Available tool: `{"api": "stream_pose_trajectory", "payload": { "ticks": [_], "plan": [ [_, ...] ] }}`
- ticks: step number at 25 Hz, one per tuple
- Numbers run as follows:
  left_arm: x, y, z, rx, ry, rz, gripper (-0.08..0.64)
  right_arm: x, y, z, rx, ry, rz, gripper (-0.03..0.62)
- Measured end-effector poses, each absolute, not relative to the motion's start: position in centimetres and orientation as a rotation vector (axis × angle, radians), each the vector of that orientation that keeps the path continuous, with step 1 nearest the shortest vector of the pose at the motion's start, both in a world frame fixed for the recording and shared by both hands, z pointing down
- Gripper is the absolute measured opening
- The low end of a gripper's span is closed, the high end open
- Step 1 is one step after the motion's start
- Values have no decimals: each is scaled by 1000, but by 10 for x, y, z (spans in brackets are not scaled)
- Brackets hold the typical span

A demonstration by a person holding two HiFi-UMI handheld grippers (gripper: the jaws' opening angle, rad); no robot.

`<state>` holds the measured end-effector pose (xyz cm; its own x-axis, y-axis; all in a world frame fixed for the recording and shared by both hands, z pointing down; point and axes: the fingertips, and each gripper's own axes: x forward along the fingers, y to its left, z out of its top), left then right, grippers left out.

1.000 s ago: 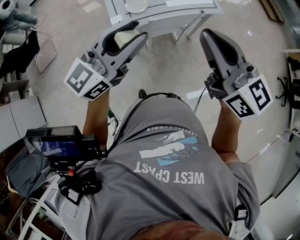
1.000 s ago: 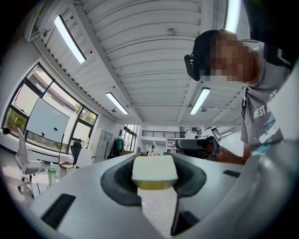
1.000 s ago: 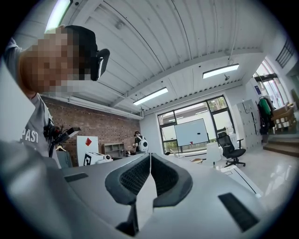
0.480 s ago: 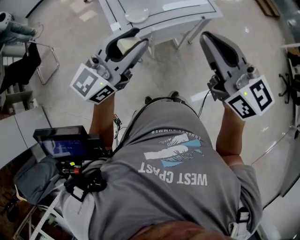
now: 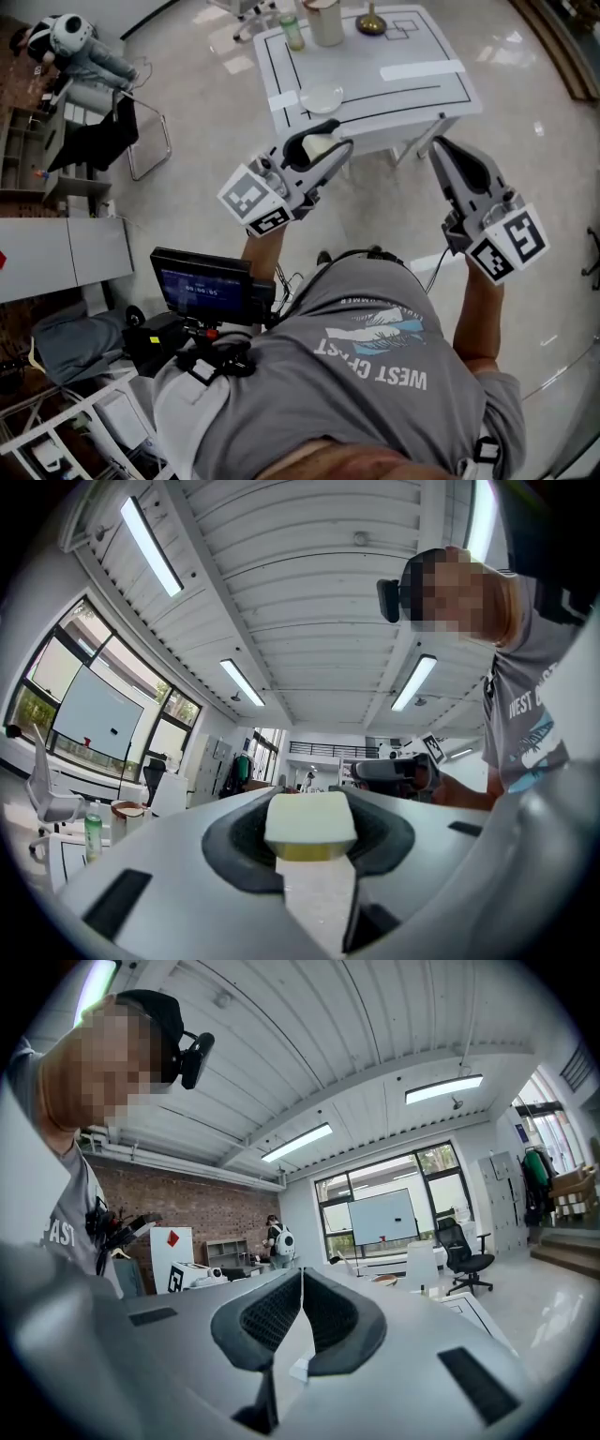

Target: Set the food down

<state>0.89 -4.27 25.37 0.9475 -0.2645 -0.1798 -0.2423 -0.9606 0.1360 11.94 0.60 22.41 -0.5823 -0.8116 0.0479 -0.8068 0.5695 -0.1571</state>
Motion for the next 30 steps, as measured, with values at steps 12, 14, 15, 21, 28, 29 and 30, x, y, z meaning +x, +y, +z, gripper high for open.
{"api": "stream_pose_trajectory", "payload": {
  "ticks": [12,14,15,21,28,29,30],
  "plan": [
    [50,-72,247,3009,-482,-286,153,148,-35,218,-1275,2806,-223,8],
    [48,-75,245,3008,-479,-290,153,145,-37,220,-1274,2804,-237,8],
    [46,-78,244,3012,-470,-292,153,143,-38,220,-1279,2801,-237,8],
    [31,-110,234,3052,-383,-299,153,126,-64,218,-1361,2776,-199,8],
    [14,-136,238,3073,-286,-282,153,105,-90,229,-1446,2747,-198,8],
    [14,-135,239,3075,-276,-284,153,103,-89,231,-1451,2746,-194,8],
    [13,-136,240,3078,-265,-288,153,101,-90,233,-1457,2746,-190,8]
  ]
}}
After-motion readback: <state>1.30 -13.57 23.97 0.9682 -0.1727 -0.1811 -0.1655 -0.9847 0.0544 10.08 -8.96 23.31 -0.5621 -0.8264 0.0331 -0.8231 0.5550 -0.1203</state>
